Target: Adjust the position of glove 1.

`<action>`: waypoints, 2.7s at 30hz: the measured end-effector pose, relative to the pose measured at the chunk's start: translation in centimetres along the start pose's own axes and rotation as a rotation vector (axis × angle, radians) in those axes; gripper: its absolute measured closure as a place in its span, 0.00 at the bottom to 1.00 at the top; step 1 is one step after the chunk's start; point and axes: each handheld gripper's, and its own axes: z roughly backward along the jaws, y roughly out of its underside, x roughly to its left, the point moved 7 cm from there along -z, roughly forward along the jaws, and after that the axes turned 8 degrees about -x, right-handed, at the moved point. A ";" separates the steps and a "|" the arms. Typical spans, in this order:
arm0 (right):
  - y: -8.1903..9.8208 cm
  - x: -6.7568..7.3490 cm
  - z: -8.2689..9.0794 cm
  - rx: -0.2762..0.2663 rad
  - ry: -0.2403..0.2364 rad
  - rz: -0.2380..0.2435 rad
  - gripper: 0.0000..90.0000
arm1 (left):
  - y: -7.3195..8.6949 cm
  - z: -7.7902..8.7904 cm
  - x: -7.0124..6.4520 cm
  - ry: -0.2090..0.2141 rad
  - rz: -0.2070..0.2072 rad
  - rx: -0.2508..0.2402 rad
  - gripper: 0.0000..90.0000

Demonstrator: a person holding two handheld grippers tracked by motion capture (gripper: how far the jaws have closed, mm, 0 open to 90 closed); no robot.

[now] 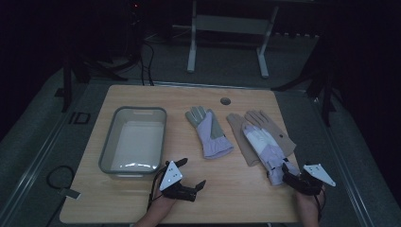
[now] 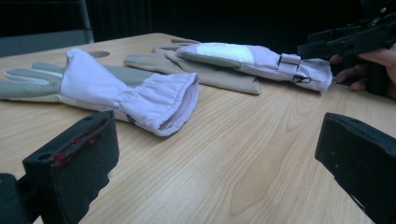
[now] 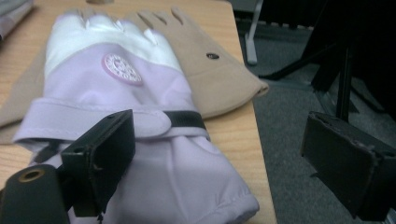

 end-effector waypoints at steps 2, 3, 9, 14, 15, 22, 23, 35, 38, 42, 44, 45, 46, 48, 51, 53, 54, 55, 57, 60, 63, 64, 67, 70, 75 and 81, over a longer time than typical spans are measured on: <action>0.0 0.0 0.0 0.003 -0.007 0.003 0.11 | 0.1 0.0 -0.1 0.000 -0.012 0.007 0.00; 0.0 0.0 0.0 0.003 -0.007 0.003 0.11 | 0.1 0.0 -0.1 0.000 -0.012 0.007 0.00; 0.0 -0.4 0.1 0.019 -0.022 -0.043 0.11 | 0.1 0.0 -0.2 -0.005 -0.019 0.013 0.00; -0.9 -0.5 0.1 0.051 -0.054 -0.049 0.11 | 0.1 0.0 -0.2 0.000 -0.001 0.013 0.00; -1.4 -0.5 0.1 0.059 -0.062 -0.067 0.11 | 0.1 0.0 -0.2 0.000 -0.001 0.013 0.00; -4.5 -0.8 0.4 0.045 -0.073 -0.086 0.17 | 0.1 0.0 -0.1 -0.002 0.008 0.015 0.00; -5.5 -0.8 0.2 0.065 -0.100 -0.116 0.16 | 0.1 0.0 0.0 -0.003 0.016 0.014 0.00; -8.9 2.8 -1.6 0.103 -0.214 -0.098 0.14 | 0.1 0.0 -0.1 0.009 0.016 0.014 0.00; -9.3 3.7 -2.0 0.102 -0.223 -0.078 0.14 | 0.1 0.0 -0.1 0.012 0.013 0.015 0.00; -10.1 5.8 -2.9 0.109 -0.266 -0.051 0.14 | 0.1 0.0 -0.2 0.018 0.010 0.018 0.00; -10.4 6.6 -3.3 0.117 -0.298 -0.048 0.15 | 0.1 0.0 -0.2 0.019 0.007 0.019 0.00; -10.6 7.2 -3.7 0.123 -0.307 -0.041 0.17 | 0.2 0.0 -0.2 0.019 0.006 0.020 0.00; -10.6 7.2 -3.7 0.123 -0.307 -0.041 0.17 | 0.2 0.0 -0.2 0.019 0.006 0.020 0.00; -10.9 8.2 -4.2 0.136 -0.332 -0.027 0.17 | 0.1 0.0 -0.2 0.020 0.007 0.019 0.00; -11.5 9.5 -4.9 0.144 -0.359 -0.019 0.17 | 0.2 0.0 -0.2 0.022 0.006 0.020 0.00; -11.9 10.3 -5.4 0.147 -0.374 -0.016 0.17 | 0.2 -0.1 -0.3 0.021 0.006 0.021 0.00; -12.0 10.6 -5.5 0.152 -0.380 -0.015 0.17 | 0.2 -0.1 -0.3 0.021 0.006 0.021 0.00; -12.2 11.1 -5.8 0.155 -0.390 -0.004 0.16 | 0.2 -0.1 -0.3 0.021 0.004 0.020 0.00; -12.2 11.5 -6.0 0.161 -0.395 0.007 0.15 | 0.2 -0.1 -0.3 0.021 0.002 0.022 0.00; -12.5 12.8 -7.1 0.176 -0.410 0.029 0.17 | 0.2 -0.1 -0.4 0.020 -0.003 0.022 0.00; -12.7 13.7 -7.7 0.180 -0.418 0.032 0.21 | 0.2 -0.1 -0.3 0.018 -0.003 0.023 0.00; -12.7 14.0 -7.9 0.182 -0.424 0.037 0.21 | 0.2 -0.1 -0.3 0.018 -0.002 0.023 0.00; -12.7 15.2 -8.5 0.194 -0.440 0.055 0.22 | 0.2 -0.1 -0.3 0.018 -0.002 0.023 0.00; -12.8 16.3 -9.1 0.197 -0.457 0.054 0.31 | 0.2 -0.1 -0.3 0.016 -0.002 0.024 0.00; -12.6 18.6 -10.3 0.216 -0.496 0.072 0.43 | 0.2 -0.1 -0.4 0.018 -0.007 0.024 0.00; -11.7 20.8 -11.9 0.256 -0.540 0.106 0.57 | 0.2 -0.1 -0.4 0.021 -0.011 0.026 0.00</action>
